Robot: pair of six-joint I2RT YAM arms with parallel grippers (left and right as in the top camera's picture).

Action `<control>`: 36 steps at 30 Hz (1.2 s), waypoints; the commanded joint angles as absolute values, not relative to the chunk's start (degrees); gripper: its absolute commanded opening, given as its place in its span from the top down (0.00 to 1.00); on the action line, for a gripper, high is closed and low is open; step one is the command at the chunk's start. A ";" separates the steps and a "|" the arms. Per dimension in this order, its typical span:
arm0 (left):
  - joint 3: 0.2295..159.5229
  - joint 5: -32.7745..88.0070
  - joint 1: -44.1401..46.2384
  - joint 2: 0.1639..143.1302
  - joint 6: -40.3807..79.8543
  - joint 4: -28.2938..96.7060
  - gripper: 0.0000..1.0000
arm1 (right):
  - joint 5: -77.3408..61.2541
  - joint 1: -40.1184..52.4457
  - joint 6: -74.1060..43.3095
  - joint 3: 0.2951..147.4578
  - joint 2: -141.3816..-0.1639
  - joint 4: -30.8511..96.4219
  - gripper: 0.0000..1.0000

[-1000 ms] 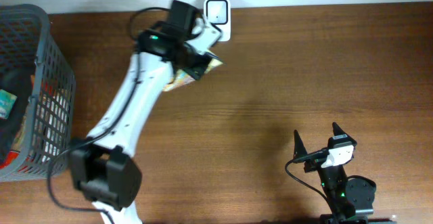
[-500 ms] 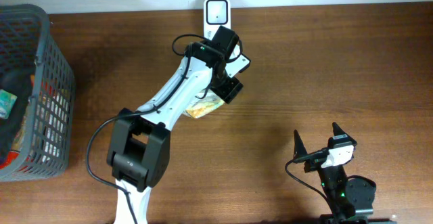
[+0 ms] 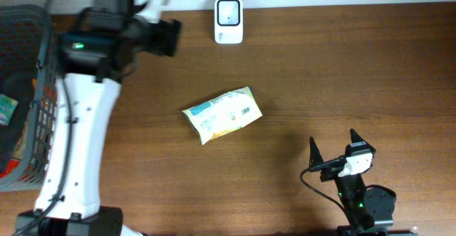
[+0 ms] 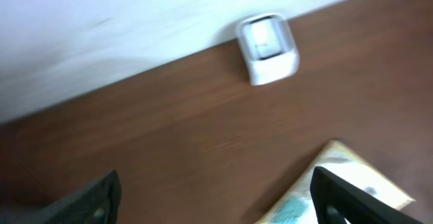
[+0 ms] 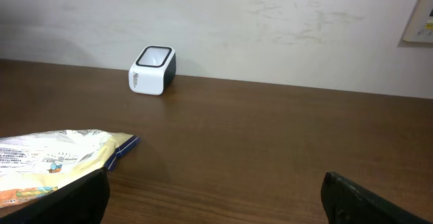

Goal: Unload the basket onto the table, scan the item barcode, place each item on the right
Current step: 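Carry the bag with the left gripper and drop it mid-table, then reach the left gripper into the basket and grasp the orange-capped pasta pack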

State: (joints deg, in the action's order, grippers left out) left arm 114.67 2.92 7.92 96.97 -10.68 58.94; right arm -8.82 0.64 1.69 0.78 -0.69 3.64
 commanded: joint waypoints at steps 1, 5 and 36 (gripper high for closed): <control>115.44 1.04 -1.19 94.80 -5.76 61.54 0.10 | -8.34 1.13 1.41 0.32 -0.32 3.73 0.01; 115.42 1.28 -12.93 94.85 -0.58 64.60 0.07 | -8.34 1.13 1.41 0.32 -0.32 3.73 0.01; 103.74 8.54 -44.93 106.15 -17.61 65.30 0.28 | -8.34 1.13 1.41 0.32 -0.32 3.73 0.01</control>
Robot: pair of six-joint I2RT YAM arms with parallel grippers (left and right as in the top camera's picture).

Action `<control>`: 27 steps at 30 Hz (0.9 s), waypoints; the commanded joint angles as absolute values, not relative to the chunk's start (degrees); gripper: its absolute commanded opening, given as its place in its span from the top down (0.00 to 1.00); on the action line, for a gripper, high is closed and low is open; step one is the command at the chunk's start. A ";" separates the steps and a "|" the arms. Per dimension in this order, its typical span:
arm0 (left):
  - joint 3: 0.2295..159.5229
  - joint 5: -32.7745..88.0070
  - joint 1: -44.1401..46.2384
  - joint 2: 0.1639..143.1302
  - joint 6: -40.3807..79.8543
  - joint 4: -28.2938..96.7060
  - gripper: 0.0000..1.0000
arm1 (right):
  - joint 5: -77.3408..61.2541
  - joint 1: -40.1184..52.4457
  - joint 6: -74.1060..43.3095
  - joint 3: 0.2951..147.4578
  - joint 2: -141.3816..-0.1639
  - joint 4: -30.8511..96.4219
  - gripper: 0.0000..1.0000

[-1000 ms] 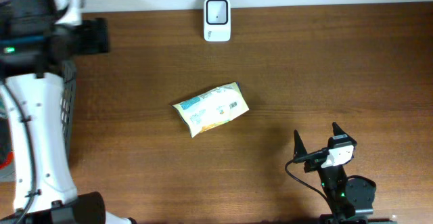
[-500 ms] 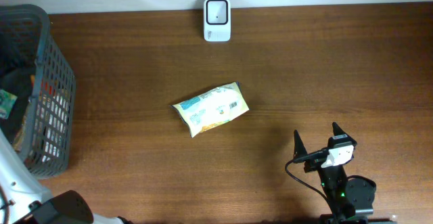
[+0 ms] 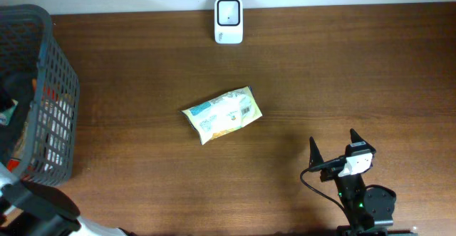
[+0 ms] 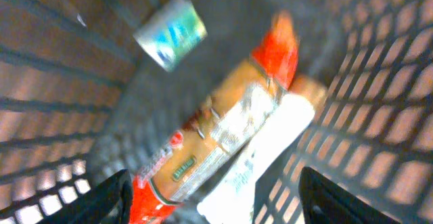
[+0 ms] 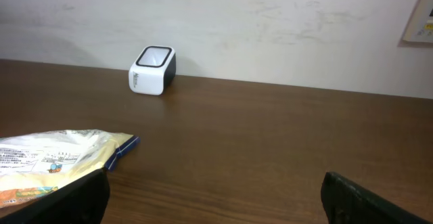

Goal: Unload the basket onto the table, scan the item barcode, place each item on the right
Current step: 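Reach the left gripper into the basket and grasp the orange-capped pasta pack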

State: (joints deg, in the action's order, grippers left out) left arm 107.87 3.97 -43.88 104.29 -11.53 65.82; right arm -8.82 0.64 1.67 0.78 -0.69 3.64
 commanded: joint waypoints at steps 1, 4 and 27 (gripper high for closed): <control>102.13 8.14 -44.91 106.34 -17.69 64.14 0.28 | -8.34 1.13 1.41 0.32 -0.32 3.73 0.01; 99.04 5.58 -44.91 107.24 -17.69 62.17 0.28 | -8.32 1.13 1.41 0.32 -0.32 3.73 0.01; 92.62 3.18 -44.91 121.93 -20.49 59.81 0.37 | -8.32 1.13 1.41 0.32 -0.32 3.73 0.01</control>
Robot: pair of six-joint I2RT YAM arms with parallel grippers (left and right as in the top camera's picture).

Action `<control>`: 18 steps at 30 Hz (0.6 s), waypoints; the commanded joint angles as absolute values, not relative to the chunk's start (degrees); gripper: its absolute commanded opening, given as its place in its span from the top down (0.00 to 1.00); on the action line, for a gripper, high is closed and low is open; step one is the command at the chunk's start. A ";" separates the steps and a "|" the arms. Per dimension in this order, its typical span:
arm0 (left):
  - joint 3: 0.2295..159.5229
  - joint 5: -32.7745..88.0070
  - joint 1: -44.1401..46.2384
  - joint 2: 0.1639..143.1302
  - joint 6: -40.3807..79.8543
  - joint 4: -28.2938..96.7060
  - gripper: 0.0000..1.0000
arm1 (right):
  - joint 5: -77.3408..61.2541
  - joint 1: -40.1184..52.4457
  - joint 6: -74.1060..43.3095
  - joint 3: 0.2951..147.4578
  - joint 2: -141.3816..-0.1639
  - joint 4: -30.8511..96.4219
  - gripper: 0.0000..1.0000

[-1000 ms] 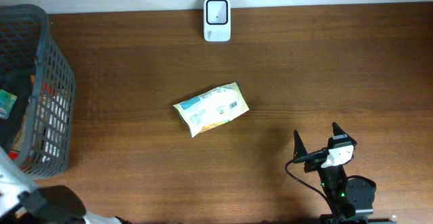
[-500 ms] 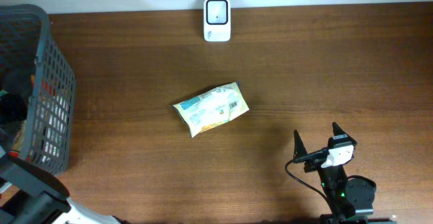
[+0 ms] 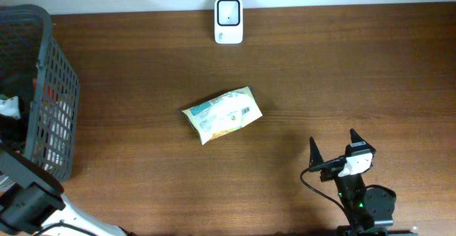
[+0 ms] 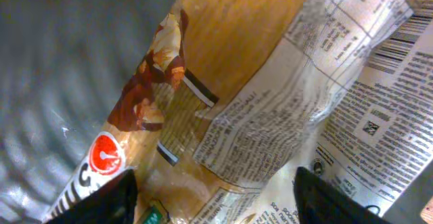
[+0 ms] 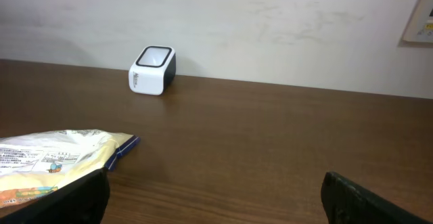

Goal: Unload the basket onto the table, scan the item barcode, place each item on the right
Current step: 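Reach the left gripper into the basket and grasp the orange-capped pasta pack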

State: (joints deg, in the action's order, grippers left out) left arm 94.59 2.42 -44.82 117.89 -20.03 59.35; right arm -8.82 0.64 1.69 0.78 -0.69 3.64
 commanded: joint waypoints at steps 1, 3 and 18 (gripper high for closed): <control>92.62 3.16 -44.93 122.21 -20.47 59.77 0.44 | -8.34 1.13 1.41 0.32 -0.32 3.73 0.01; 92.62 3.18 -44.93 122.30 -20.47 59.31 0.61 | -8.32 1.13 1.41 0.32 -0.32 3.73 0.01; 96.14 1.21 -44.91 122.21 -17.56 60.25 1.00 | -8.34 1.13 1.41 0.32 -0.32 3.73 0.01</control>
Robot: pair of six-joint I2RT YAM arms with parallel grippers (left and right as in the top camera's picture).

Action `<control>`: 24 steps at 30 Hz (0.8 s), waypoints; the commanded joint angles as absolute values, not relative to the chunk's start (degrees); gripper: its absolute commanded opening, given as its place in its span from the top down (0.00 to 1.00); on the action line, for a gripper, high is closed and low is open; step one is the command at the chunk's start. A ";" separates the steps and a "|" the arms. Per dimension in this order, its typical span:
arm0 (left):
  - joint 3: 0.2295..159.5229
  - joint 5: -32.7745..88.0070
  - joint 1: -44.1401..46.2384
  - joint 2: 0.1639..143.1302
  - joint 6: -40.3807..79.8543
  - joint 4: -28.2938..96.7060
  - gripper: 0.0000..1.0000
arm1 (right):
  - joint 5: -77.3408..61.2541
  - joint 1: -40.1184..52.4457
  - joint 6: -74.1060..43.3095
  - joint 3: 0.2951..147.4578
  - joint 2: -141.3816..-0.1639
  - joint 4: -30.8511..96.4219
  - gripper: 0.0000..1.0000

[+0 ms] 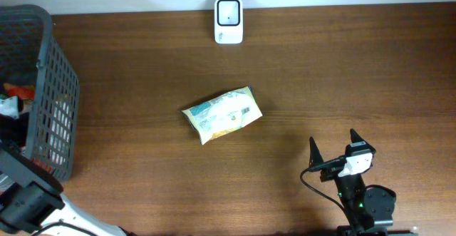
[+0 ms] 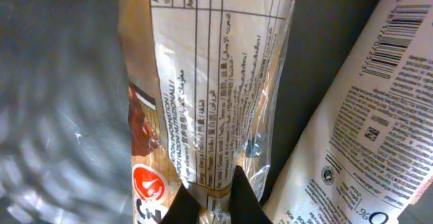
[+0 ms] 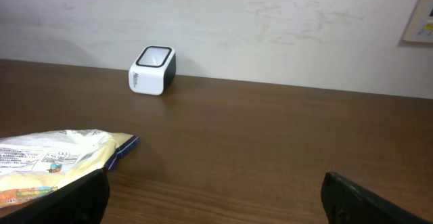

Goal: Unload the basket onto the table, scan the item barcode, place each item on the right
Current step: 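Reach the left gripper into the basket and grasp the orange-capped pasta pack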

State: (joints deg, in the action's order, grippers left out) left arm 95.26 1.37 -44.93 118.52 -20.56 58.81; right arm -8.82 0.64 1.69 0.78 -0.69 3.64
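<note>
Inside the grey basket [image 1: 53,86] at the table's left, my left gripper [image 2: 211,183] is shut on an orange-brown snack packet [image 2: 203,68] with a red logo and a printed label. A white packet [image 2: 352,129] with a barcode lies right beside it. The white scanner [image 1: 228,11] stands at the table's far edge, also visible as the scanner [image 3: 152,70] from the right wrist. My right gripper [image 1: 335,150] rests open near the front right, nothing between its fingers [image 3: 47,200].
A yellow and white packet [image 1: 222,115] lies mid-table, between scanner and right arm; its end [image 3: 61,156] shows at the left of the right wrist view. The basket holds other packets. A pale wall runs behind the far edge.
My left gripper's fingers stood wide apart over the packets in the basket; now they are pinched together on the orange-brown packet. The right arm and the table packet have not moved.
At first my left gripper was open over the table near the scanner. Then it was open above the basket's contents, then close over the orange-brown and white packets. Now it is shut on the orange-brown packet. The right arm stayed still throughout.
</note>
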 commanded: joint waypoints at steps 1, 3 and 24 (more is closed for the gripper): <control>97.95 1.26 -44.91 122.13 -17.41 61.67 1.00 | -8.32 1.13 1.41 0.32 -0.32 3.73 0.01; 101.95 1.34 -44.71 121.69 -16.86 64.29 1.00 | -8.32 1.13 1.41 0.32 -0.32 3.73 0.01; 109.03 3.66 -37.82 101.36 -14.70 63.26 1.00 | -8.32 1.13 1.41 0.32 -0.32 3.73 0.01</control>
State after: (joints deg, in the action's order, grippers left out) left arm 106.00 1.98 -39.62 107.07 -16.47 64.45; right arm -8.82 0.64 1.67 0.78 -0.69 3.64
